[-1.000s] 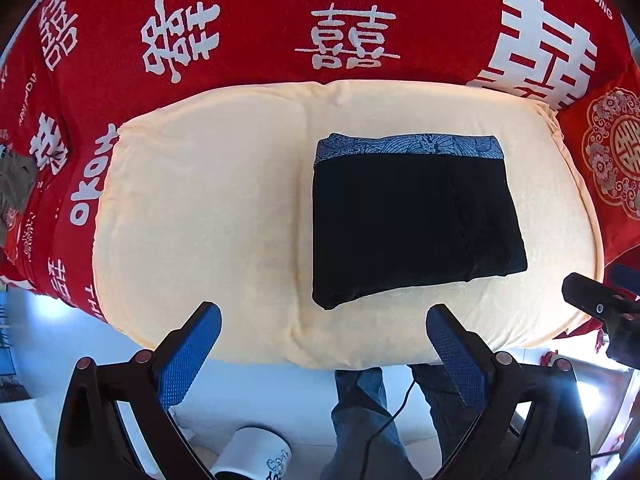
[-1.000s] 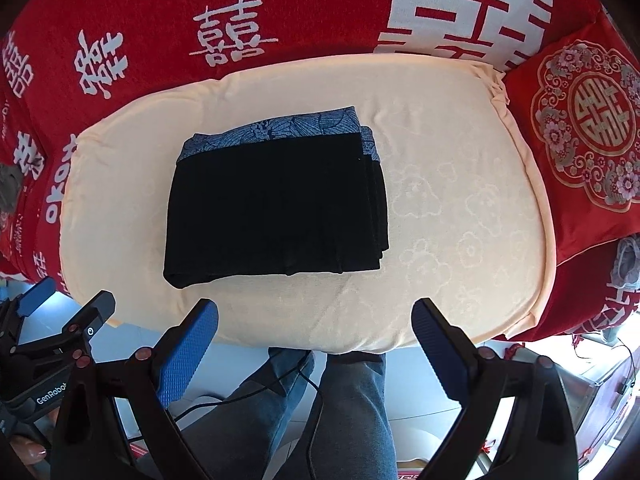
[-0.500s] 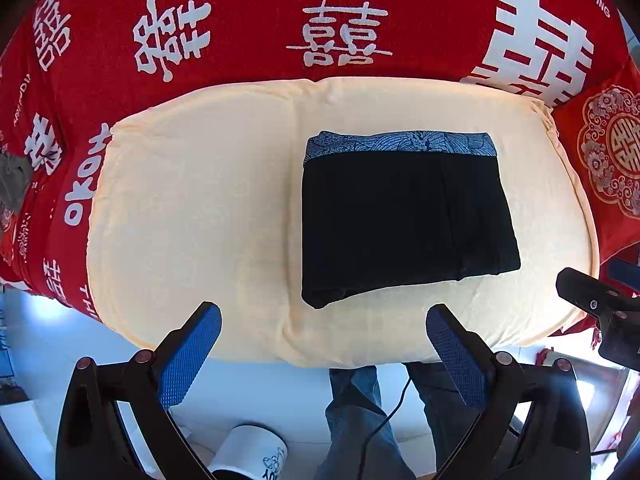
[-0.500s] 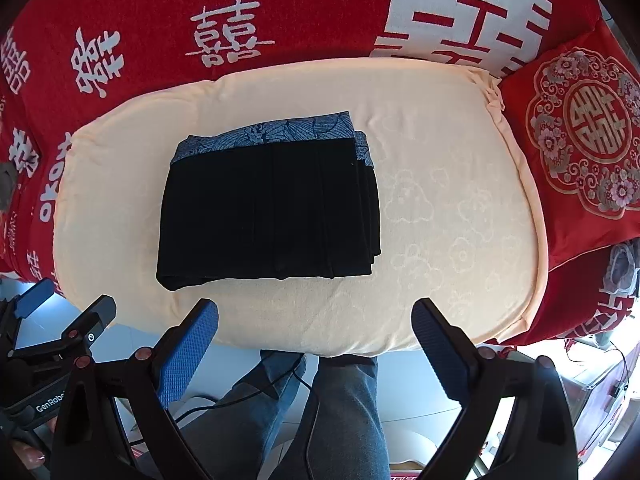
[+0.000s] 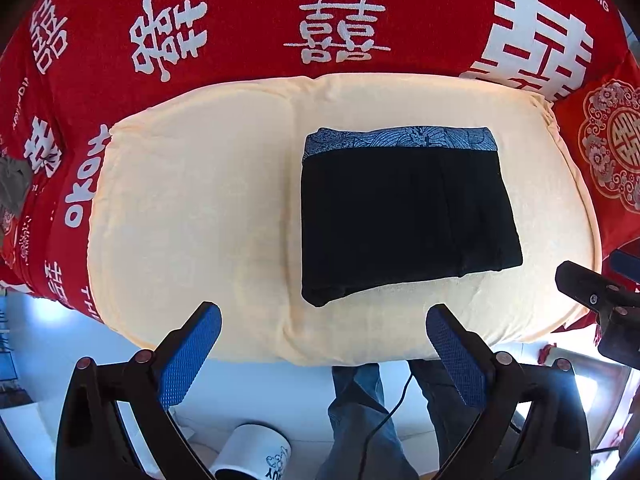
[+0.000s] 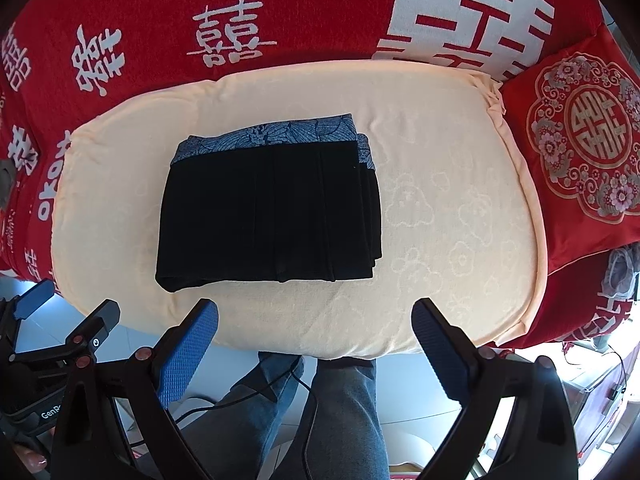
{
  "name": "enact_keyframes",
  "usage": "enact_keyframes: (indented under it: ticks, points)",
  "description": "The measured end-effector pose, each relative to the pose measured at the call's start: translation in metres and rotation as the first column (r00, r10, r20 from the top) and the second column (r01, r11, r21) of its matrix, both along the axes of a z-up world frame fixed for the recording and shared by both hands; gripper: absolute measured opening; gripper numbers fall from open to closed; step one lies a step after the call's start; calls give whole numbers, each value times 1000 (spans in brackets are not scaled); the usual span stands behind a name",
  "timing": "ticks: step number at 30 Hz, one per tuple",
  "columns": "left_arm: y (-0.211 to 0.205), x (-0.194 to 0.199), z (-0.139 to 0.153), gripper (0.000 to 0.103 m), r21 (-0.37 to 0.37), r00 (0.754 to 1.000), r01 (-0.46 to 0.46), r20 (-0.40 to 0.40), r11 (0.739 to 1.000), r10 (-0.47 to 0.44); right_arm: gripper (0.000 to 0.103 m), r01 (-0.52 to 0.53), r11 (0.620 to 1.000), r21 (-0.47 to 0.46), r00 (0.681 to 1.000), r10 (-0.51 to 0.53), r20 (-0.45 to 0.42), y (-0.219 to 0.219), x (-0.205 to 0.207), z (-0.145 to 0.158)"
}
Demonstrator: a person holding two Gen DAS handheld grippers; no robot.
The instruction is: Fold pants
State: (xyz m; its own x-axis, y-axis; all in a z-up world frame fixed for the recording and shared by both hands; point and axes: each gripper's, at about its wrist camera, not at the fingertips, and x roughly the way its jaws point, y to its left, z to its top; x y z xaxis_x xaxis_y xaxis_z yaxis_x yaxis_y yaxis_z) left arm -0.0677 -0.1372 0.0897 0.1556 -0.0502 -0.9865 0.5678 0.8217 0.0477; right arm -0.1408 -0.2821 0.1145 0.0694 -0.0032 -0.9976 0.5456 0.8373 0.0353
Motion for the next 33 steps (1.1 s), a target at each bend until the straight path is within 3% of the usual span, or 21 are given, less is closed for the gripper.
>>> enact_keyframes:
  ticks: [33]
  points:
    - [-2,2,-1,103,7,1000,19,-1,1000,-19,98,-2,1000,0,1000,2,-8,2,0,-5]
